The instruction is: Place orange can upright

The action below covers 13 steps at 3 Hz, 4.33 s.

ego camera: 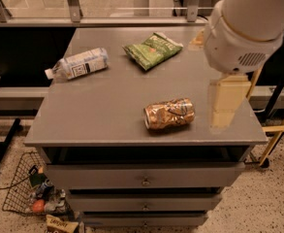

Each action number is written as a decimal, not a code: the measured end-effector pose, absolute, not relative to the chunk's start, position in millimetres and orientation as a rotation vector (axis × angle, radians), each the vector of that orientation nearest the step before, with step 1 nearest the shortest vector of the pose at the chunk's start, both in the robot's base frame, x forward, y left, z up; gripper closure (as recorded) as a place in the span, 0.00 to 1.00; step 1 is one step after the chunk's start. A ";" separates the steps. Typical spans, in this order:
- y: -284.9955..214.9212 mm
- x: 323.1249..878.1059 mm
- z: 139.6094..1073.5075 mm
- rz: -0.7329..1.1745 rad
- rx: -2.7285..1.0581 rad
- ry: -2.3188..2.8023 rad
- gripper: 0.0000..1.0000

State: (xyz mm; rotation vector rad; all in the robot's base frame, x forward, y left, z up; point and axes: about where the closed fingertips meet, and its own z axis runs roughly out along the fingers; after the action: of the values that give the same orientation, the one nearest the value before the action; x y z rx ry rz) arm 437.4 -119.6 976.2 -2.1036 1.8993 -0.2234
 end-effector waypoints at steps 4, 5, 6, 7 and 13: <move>-8.3 467.2 892.8 -0.142 -2.441 1.831 0.00; -17.3 485.4 867.0 -0.172 -2.400 1.946 0.00; -30.7 499.6 849.7 -0.249 -2.347 2.039 0.00; -46.4 511.8 838.5 -0.302 -2.307 2.108 0.16; -68.9 507.1 953.0 0.514 -2.042 1.755 1.00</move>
Offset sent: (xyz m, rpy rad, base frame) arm 0.0125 0.1292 -0.0634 -0.1282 0.2055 0.3101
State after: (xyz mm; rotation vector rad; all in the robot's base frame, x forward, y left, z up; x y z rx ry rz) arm 507.1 -68.9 953.0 -2.0418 1.7551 0.5143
